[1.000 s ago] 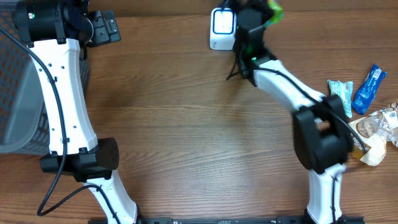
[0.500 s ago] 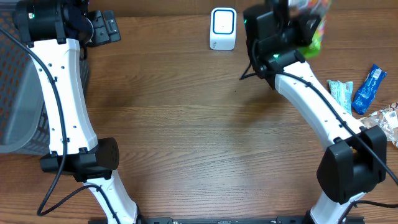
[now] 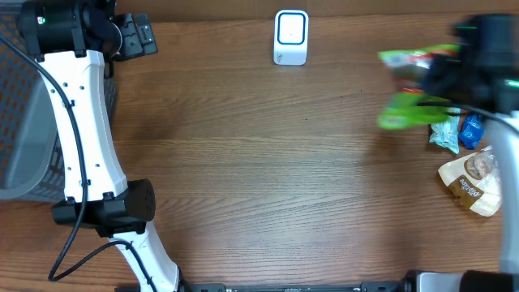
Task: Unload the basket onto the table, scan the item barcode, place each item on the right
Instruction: 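Carry the green packet to the right edge and release it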
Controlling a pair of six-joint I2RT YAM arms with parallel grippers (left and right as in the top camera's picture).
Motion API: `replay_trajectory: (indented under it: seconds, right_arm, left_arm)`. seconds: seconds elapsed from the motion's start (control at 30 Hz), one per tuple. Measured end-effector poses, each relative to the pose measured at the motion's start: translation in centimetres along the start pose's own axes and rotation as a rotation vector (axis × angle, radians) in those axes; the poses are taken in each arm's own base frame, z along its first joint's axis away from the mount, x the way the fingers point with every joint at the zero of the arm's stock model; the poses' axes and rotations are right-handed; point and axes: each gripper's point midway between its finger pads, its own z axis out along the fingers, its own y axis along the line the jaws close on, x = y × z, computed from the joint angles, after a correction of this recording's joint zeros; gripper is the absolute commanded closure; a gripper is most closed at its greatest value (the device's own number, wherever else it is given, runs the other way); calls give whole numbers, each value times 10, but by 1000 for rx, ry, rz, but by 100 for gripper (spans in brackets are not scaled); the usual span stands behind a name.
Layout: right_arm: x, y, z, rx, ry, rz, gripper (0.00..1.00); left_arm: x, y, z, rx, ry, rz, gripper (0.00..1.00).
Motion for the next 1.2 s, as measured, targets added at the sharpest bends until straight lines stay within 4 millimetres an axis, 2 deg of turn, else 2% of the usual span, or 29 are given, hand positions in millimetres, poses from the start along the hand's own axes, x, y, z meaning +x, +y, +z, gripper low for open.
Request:
replay_trajectory:
  seconds: [0.03, 0.07, 0.13, 0.17, 0.27, 0.3, 0.33, 0.4, 0.5, 0.63, 0.67, 0.7, 0.77, 0.8, 0.83, 0.87, 1.0, 1.2]
  right_arm:
    - [0, -13, -3, -4, 12, 42, 96]
    - [1, -35, -3, 4, 27, 109, 96]
    - [7, -70, 8, 27, 49, 204, 92]
    - [15, -88, 16, 46, 74, 250, 86]
    - [41, -127, 41, 72, 122, 356, 49]
    - [51, -138, 47, 84, 143, 405, 33]
    - [65, -154, 53, 100, 173, 465, 31]
    - [69, -160, 52, 87, 184, 511, 28]
    - [70, -146, 39, 29, 217, 518, 21]
    - [54, -106, 3, -70, 214, 406, 16]
    - [48, -91, -10, -96, 199, 362, 15]
    - [44, -71, -28, -132, 182, 299, 0]
    - [48, -30, -62, -200, 157, 194, 0]
    - [57, -5, -85, -250, 150, 142, 0]
    - [76, 16, -106, -294, 178, 119, 0]
    - [87, 29, -118, -326, 190, 98, 0]
    - [107, 51, -135, -378, 221, 49, 4]
    - [116, 50, -135, -359, 259, 63, 0]
  left_arm:
    - [0, 0, 0, 0, 1, 0, 0]
    - [0, 0, 0, 0, 0, 0, 0]
    - [0, 0, 0, 0, 0, 0, 0]
    - [0, 0, 0, 0, 0, 0, 0]
    - [0, 0, 0, 0, 0, 0, 0]
    - [0, 0, 0, 0, 0, 0, 0]
    - [0, 0, 0, 0, 0, 0, 0]
    - [0, 0, 0, 0, 0, 0, 0]
    - [0, 0, 0, 0, 0, 0, 1]
    - [0, 0, 0, 0, 0, 0, 0]
    - [0, 0, 0, 0, 0, 0, 1]
    - [0, 0, 0, 0, 0, 0, 0]
    - [0, 0, 0, 0, 0, 0, 0]
    - [0, 0, 0, -1, 1, 0, 1]
    - [0, 0, 0, 0, 0, 0, 0]
    - [0, 0, 0, 0, 0, 0, 0]
    - [0, 0, 0, 0, 0, 0, 0]
    - [0, 0, 0, 0, 0, 0, 0]
